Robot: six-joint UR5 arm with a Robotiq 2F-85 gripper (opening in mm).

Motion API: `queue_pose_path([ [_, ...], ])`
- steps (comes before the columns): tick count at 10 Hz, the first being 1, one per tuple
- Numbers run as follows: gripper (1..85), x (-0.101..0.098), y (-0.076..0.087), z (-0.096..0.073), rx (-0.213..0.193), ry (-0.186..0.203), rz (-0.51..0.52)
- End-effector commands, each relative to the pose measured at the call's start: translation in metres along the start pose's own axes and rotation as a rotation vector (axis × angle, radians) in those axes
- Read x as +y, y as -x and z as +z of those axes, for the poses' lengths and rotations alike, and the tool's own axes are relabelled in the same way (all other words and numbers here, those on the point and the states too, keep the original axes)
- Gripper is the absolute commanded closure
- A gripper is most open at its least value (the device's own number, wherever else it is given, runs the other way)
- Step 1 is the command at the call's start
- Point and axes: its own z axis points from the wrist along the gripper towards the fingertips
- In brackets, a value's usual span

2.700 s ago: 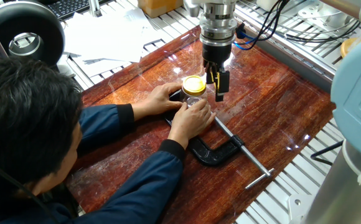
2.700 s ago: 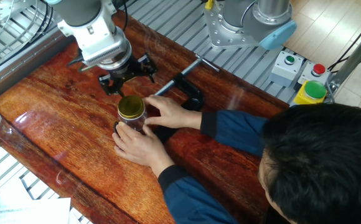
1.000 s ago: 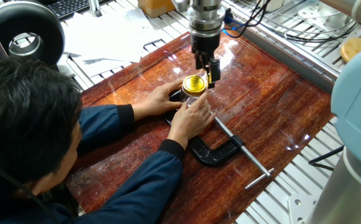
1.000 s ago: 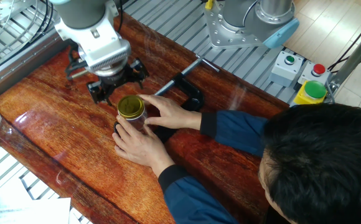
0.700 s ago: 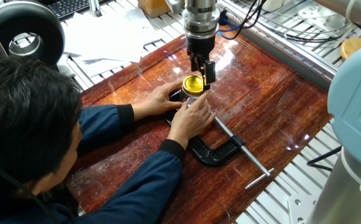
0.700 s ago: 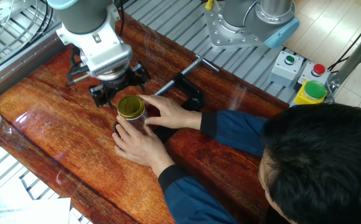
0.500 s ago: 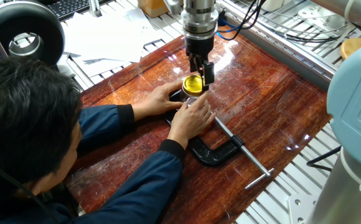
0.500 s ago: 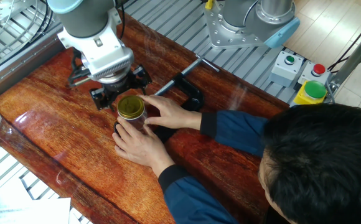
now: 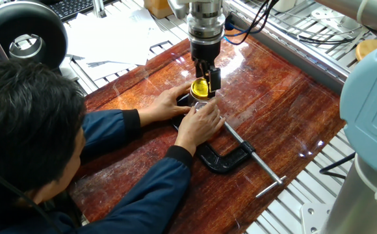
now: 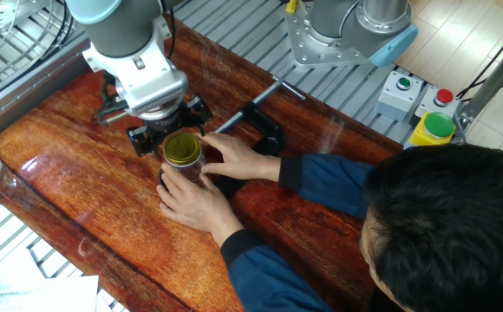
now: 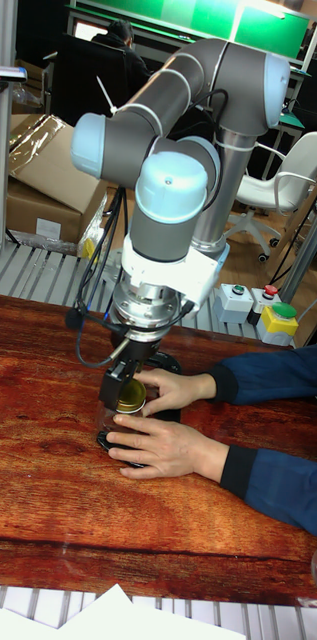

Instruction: Screw the lid onto the jar

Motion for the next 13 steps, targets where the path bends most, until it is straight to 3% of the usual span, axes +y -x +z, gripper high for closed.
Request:
queue_pose_path([
  [1, 0.7, 0.0004, 0.0039, 0.0016, -0.013, 0.000, 0.006],
  [13, 0.7, 0.0077, -0.0036, 0.0074, -0.018, 0.012, 0.000],
])
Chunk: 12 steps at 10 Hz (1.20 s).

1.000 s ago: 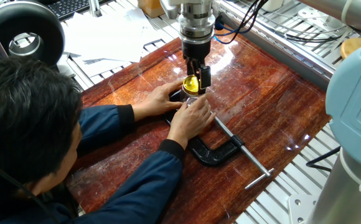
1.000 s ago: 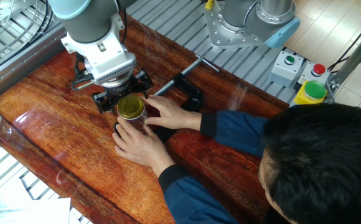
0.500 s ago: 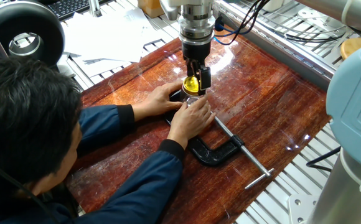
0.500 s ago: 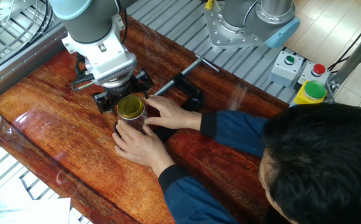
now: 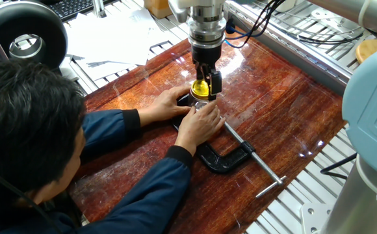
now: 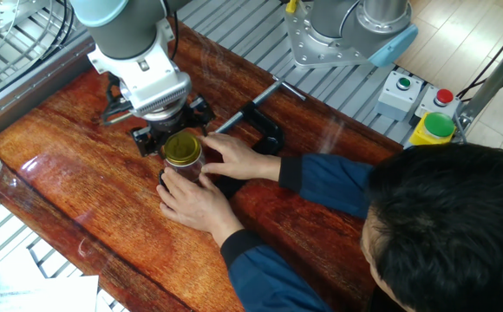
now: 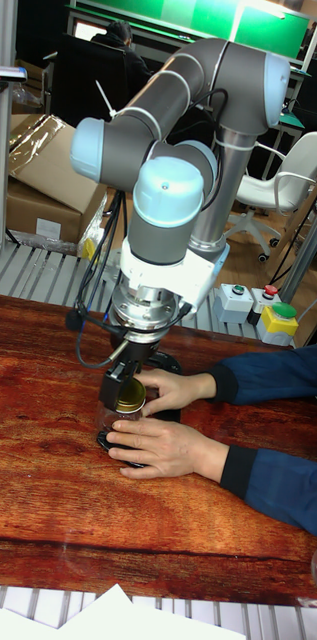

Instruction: Screw the lid onto the jar

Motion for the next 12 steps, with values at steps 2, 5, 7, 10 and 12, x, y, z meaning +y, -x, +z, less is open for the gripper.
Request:
queue_pose_path([
  [2, 0.7, 0.004, -0.002, 0.002, -0.017, 0.007, 0.002],
  [5, 0.7, 0.003, -0.005, 0.001, -0.013, 0.009, -0.003],
  [7, 0.7, 0.003, -0.005, 0.001, -0.012, 0.010, -0.004],
  [10, 0.7, 0.004, -0.010, 0.002, -0.009, 0.014, -0.009],
  [12, 0.7, 0.006, -0.013, 0.001, -0.007, 0.018, -0.012],
])
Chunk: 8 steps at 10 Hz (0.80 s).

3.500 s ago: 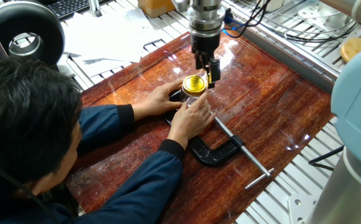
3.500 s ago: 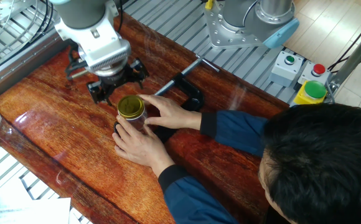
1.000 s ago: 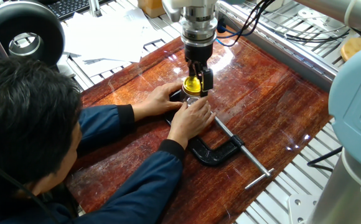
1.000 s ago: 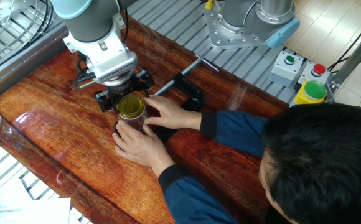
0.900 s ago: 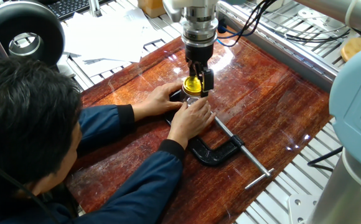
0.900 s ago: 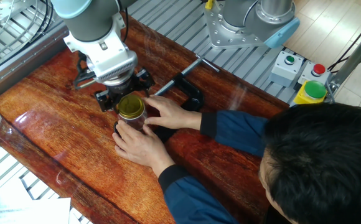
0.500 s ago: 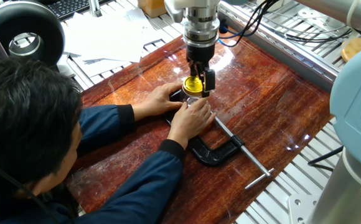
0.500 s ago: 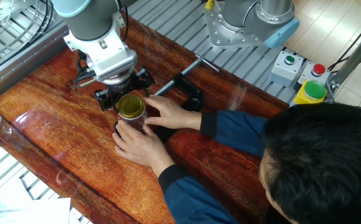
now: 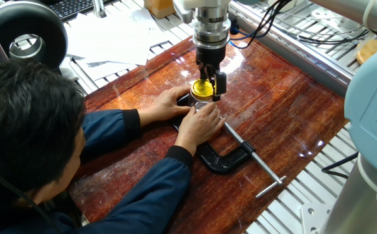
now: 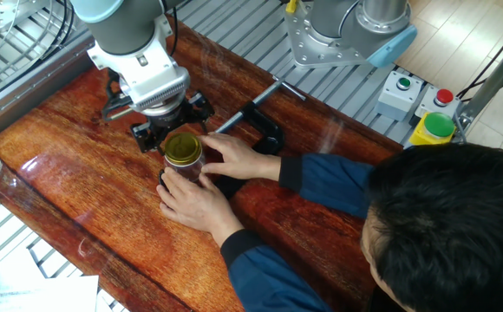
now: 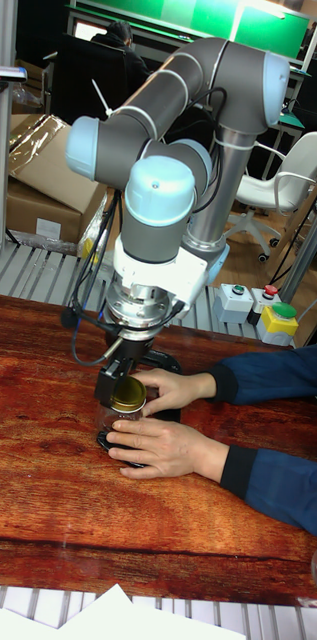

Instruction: Screw the lid onto the jar

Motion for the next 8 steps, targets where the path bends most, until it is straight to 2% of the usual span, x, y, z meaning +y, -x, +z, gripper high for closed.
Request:
queue_pose_path([
  [1, 0.7, 0.002, -0.003, -0.002, -0.009, 0.008, -0.001],
  [8, 0.7, 0.013, -0.013, 0.001, -0.020, 0.029, 0.019],
])
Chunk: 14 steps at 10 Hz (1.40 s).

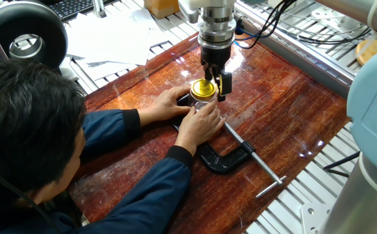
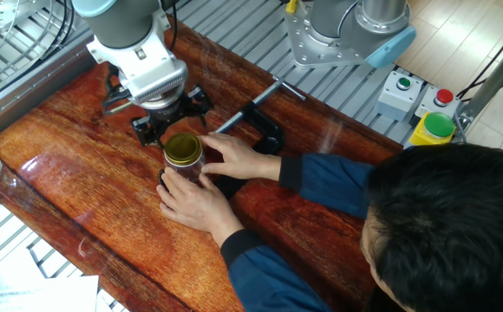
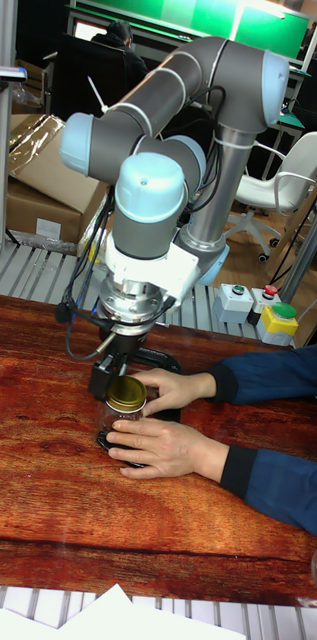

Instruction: Screw the lid onto the jar

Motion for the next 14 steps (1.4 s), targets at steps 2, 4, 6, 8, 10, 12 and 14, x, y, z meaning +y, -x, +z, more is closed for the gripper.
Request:
queue_pose_path([
  [2, 0.7, 0.009, -0.002, 0.002, -0.034, 0.022, 0.031],
  [4, 0.7, 0.011, -0.008, 0.003, -0.029, 0.022, 0.033],
  [6, 0.7, 0.008, -0.014, -0.001, -0.019, 0.016, 0.015],
  [8, 0.7, 0.003, -0.019, -0.005, -0.004, 0.004, -0.001],
  [10, 0.7, -0.003, -0.017, -0.013, 0.024, -0.013, -0.012],
  [12, 0.7, -0.007, -0.004, -0.017, 0.023, -0.018, -0.006],
  [14, 0.7, -0.012, 0.010, -0.018, 0.017, -0.029, -0.005],
])
